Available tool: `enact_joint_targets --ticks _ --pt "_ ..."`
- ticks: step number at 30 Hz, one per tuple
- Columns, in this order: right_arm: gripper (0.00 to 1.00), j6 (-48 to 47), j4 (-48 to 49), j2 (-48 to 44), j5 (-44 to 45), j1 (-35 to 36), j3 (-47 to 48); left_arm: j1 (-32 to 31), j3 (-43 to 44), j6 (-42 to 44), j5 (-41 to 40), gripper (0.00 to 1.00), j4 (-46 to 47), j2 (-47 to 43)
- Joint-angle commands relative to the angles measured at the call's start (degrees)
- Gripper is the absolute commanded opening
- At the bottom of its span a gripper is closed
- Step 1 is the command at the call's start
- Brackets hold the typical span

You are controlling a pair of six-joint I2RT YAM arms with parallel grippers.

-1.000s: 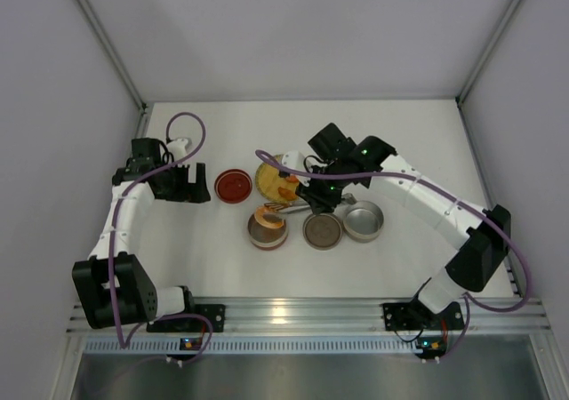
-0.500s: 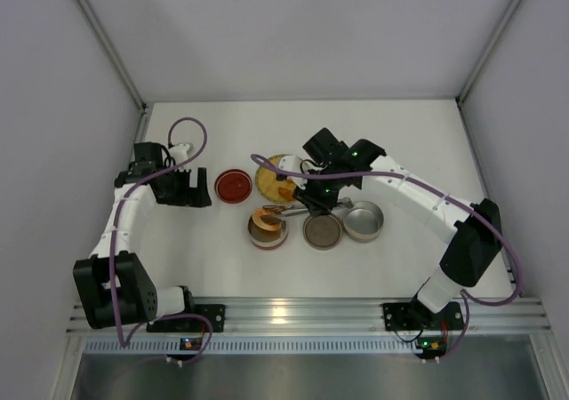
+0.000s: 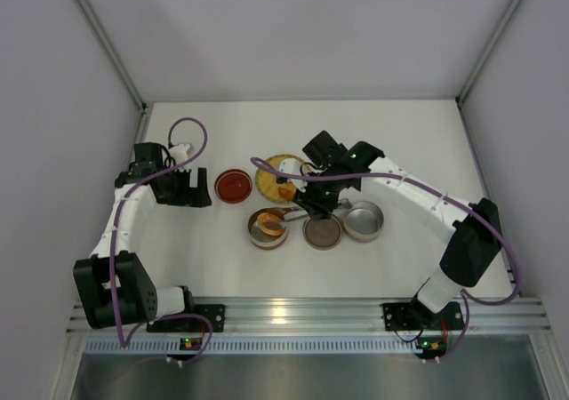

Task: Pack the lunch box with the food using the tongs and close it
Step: Place the fake food in the packing box, then pick up the fake food from the plate.

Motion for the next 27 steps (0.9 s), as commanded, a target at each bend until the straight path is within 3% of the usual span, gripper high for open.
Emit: enact_joint_targets --ticks 1,4,7,11,20,27 --pt "0.41 0.40 3.86 -0.22 -0.69 1.51 1.10 -0.15 -0.61 0.31 0.30 0.98 2.53 -0.03" --pt "0.52 1.01 3.86 0.22 -1.21 1.59 2.41 -0.06 -0.70 0.48 0.21 0.98 2.62 -0.21" --pt "0.54 1.54 4.21 -0.22 -1.57 1.51 3.03 -0.06 -0.43 0.66 0.30 0.98 2.36 -0.03" --pt "0.51 2.85 5.43 -2.15 -1.83 0.81 4.69 -0.06 -0.34 1.01 0.47 0.98 2.35 -0.12" --pt "0.41 7.34 1.40 2.67 -2.20 -11.14 13.57 -0.06 -0.34 1.10 0.74 0.98 2.53 -0.03" --pt "0.37 6.90 -1.77 7.41 -0.34 -11.50 14.11 -0.06 -0.87 0.84 0.56 0.98 2.97 0.41"
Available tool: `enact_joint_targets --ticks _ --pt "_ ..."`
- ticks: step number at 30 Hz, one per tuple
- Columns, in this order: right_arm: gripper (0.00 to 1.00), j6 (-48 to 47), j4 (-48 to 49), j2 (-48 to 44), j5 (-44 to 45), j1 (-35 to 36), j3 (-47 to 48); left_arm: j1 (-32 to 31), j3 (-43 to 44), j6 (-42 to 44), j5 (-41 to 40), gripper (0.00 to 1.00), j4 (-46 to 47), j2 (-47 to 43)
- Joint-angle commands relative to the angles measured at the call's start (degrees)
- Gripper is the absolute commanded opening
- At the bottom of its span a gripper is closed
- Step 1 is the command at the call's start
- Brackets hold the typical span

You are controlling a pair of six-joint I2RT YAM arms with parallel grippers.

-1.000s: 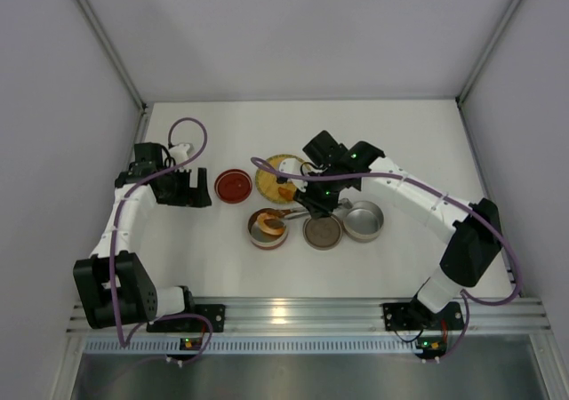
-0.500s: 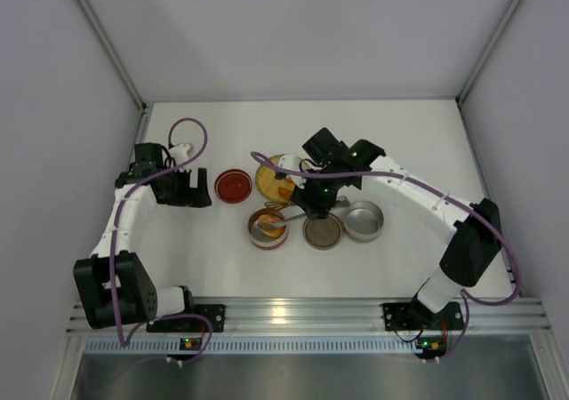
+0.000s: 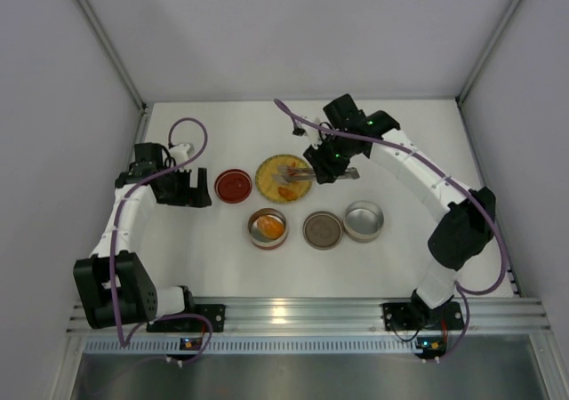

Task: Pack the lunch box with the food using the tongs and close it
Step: Pick up the fake food from the plate.

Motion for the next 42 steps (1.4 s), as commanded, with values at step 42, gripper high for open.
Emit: enact_joint_targets --ticks 42 --pt "0.13 0.78 -0.61 4.36 1.16 0.76 -1.61 -0.06 -0.59 0.22 0.54 0.98 3.39 2.14"
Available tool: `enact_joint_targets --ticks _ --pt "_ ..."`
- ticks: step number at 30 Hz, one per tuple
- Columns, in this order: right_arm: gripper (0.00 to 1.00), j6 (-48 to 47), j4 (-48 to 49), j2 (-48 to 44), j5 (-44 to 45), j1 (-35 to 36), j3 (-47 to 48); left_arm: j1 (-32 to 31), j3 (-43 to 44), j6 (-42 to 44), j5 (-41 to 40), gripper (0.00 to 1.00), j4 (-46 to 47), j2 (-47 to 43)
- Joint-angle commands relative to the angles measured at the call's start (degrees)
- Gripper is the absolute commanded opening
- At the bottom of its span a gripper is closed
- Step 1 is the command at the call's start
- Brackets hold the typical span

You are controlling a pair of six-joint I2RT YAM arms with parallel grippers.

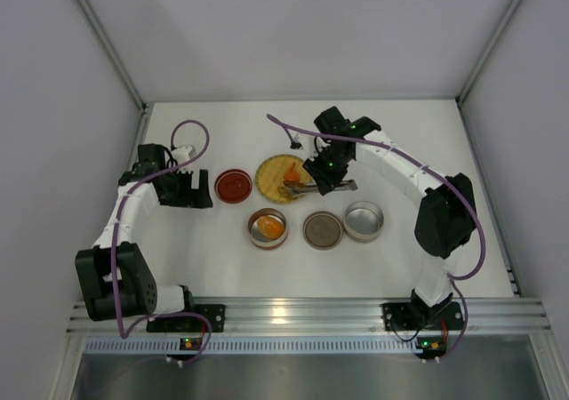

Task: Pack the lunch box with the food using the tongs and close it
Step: Pick up the fake food from the plate, then place the fake food in the packing box.

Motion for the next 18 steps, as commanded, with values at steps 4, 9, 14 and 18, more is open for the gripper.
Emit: enact_joint_targets --ticks 4,9,14,18 --pt "0.09 1.26 1.01 -5.58 -3.18 -0.38 1.98 -0.06 0.40 0.33 0.56 0.98 1.58 -0.70" --pt "0.07 1.62 1.45 -8.30 -7.48 -4.06 2.69 -0.06 0.92 0.68 0.56 0.98 0.87 -0.87" --pt "0.06 0.30 0.49 -11.63 -10.47 -8.10 1.46 -0.06 0.92 0.77 0.56 0.98 0.61 -1.31" --pt "0.05 -2.42 -2.93 -14.80 -12.76 -11.45 -0.11 0.03 1.19 0.77 0.91 0.98 0.70 -1.14"
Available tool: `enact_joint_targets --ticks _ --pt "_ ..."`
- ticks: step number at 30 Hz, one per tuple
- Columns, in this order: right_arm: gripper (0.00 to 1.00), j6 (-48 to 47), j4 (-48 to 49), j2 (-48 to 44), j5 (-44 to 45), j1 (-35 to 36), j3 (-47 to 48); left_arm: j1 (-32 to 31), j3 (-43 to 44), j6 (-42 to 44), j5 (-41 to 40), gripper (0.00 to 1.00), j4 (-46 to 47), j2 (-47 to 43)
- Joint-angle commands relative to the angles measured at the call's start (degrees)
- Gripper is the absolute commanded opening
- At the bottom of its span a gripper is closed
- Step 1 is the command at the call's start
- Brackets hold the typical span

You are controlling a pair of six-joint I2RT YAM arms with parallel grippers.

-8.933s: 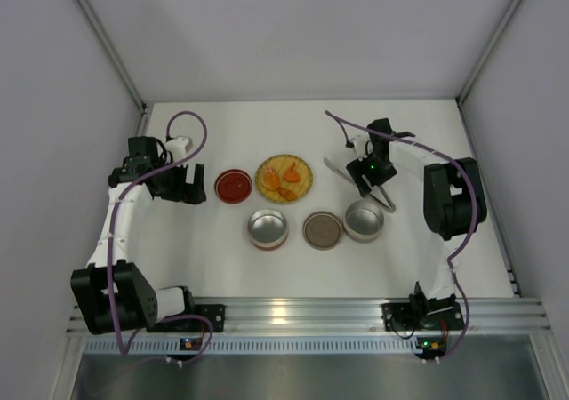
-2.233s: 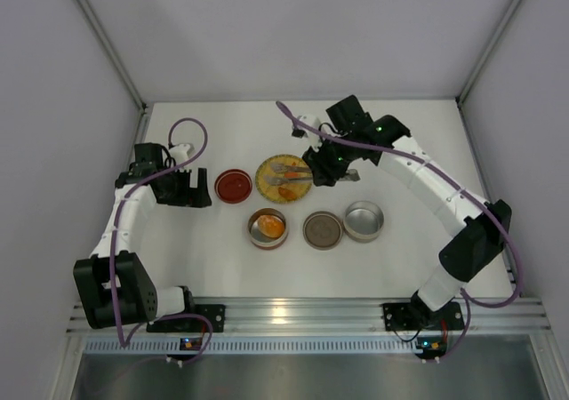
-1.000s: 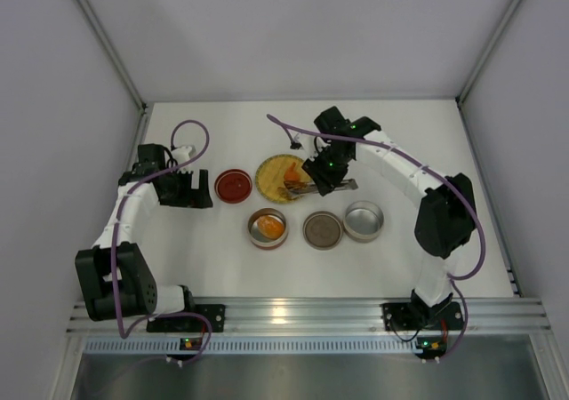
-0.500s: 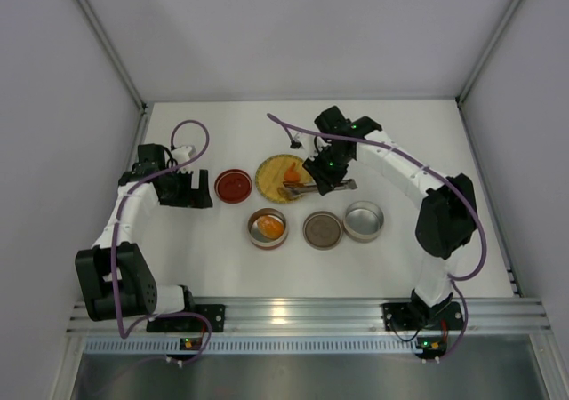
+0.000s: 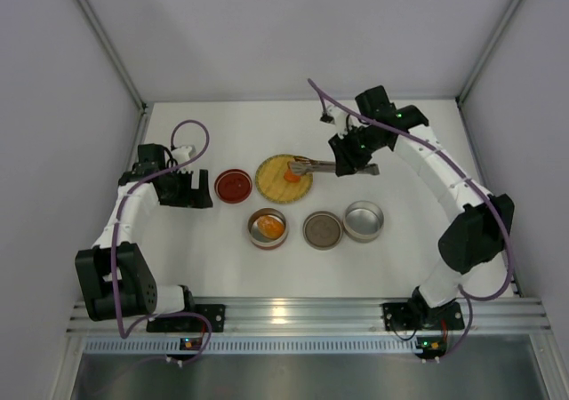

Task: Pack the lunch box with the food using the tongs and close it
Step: Place the fake food in the packing box.

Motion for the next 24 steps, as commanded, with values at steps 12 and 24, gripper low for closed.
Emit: enact_joint_targets --ticks 12,24 --pt "0.04 -12.62 -11.04 -22.63 -4.61 -14.88 -13.91 -0.06 1.54 1.63 2.47 0.98 0.83 -0.68" --pt "0.04 -21.58 -19.66 -32.13 -3.91 -25.77 -23.76 0.03 0.49 3.12 3.18 0.98 0.39 -2.70"
